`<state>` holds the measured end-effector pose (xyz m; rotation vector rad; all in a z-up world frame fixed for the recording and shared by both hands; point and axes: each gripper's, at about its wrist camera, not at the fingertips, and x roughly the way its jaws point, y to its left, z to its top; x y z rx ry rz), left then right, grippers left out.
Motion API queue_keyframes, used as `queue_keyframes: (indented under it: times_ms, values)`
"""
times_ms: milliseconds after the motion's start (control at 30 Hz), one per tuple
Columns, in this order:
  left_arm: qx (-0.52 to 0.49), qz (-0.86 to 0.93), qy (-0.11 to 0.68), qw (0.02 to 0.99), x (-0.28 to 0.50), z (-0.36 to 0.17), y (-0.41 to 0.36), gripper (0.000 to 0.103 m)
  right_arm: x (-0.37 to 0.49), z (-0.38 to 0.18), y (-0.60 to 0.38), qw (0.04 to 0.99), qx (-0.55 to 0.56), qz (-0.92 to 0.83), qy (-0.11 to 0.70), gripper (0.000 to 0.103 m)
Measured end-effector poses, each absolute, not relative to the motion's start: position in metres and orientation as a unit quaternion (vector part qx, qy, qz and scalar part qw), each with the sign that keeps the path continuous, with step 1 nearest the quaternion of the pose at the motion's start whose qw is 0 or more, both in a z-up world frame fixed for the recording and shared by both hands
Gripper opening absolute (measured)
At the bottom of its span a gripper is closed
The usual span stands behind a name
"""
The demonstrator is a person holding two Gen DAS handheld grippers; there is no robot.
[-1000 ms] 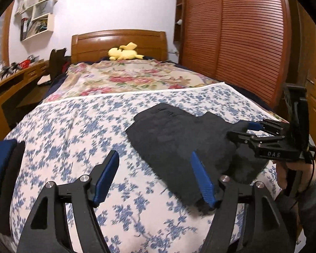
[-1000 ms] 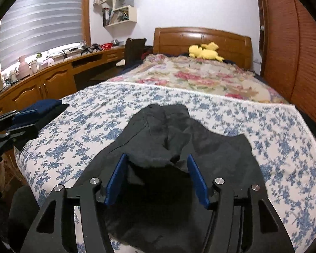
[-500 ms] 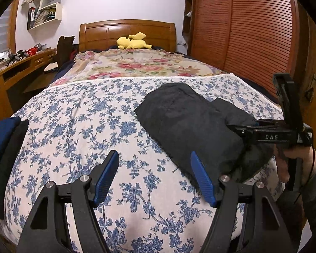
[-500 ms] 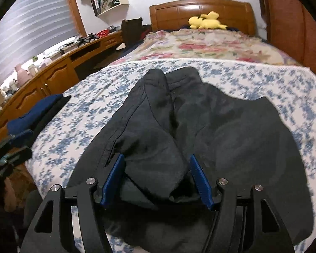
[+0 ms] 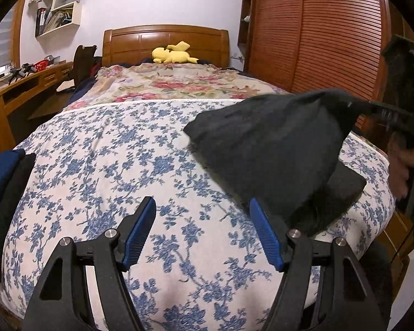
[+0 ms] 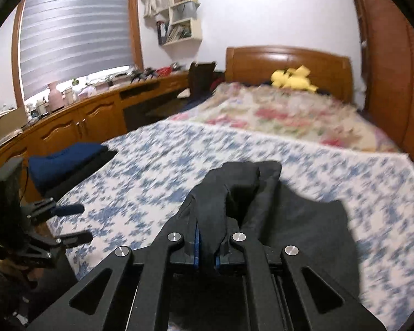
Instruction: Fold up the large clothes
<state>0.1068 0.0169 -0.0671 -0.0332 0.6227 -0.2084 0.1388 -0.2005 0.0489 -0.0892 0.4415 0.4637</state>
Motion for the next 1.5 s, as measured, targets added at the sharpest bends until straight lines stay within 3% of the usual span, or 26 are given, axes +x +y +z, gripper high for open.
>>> queue_keyframes:
  times_ms: [200, 433, 533, 600, 700, 900, 1133, 1300, 1400, 1500]
  values:
    - [-0.013, -0.121, 0.302, 0.946, 0.112, -0.063, -0.005, 0.071, 0.109, 0.064, -0.285, 0.97, -0.04, 0.144, 0.194, 0.006]
    - [-0.003, -0.142, 0.3, 0.943, 0.115, -0.062, -0.029, 0.071, 0.127, -0.029, -0.349, 0.945, -0.053, 0.036, 0.321, 0.008]
    - [-0.001, -0.144, 0.301, 0.943, 0.115, -0.062, -0.032, 0.071, 0.126, -0.037, -0.349, 0.943, -0.049, 0.028, 0.329, 0.021]
    - [0.0, -0.145, 0.301, 0.943, 0.114, -0.061, -0.034, 0.071, 0.127, -0.031, -0.347, 0.946, -0.058, 0.005, 0.319, 0.036]
    - [0.0, -0.145, 0.297, 0.944, 0.113, -0.059, -0.036, 0.071, 0.129, -0.014, -0.338, 0.952, -0.066, 0.007, 0.298, 0.044]
    - [-0.002, -0.146, 0.296, 0.944, 0.112, -0.058, -0.037, 0.072, 0.116, 0.0, -0.312, 0.955, -0.07, 0.084, 0.277, 0.045]
    - [0.002, -0.145, 0.29, 0.946, 0.112, -0.057, -0.039, 0.073, 0.131, -0.023, -0.29, 0.934, -0.081, 0.158, 0.309, 0.045]
    - [0.001, -0.149, 0.288, 0.946, 0.114, -0.055, -0.04, 0.077, 0.162, -0.066, -0.304, 0.909, -0.068, 0.16, 0.379, 0.044]
    - [-0.001, -0.152, 0.295, 0.943, 0.118, -0.056, -0.041, 0.086, 0.161, -0.07, -0.317, 0.912, -0.053, 0.163, 0.373, 0.044]
    - [-0.003, -0.157, 0.299, 0.941, 0.12, -0.057, -0.043, 0.086, 0.156, -0.06, -0.323, 0.912, -0.056, 0.162, 0.372, 0.044]
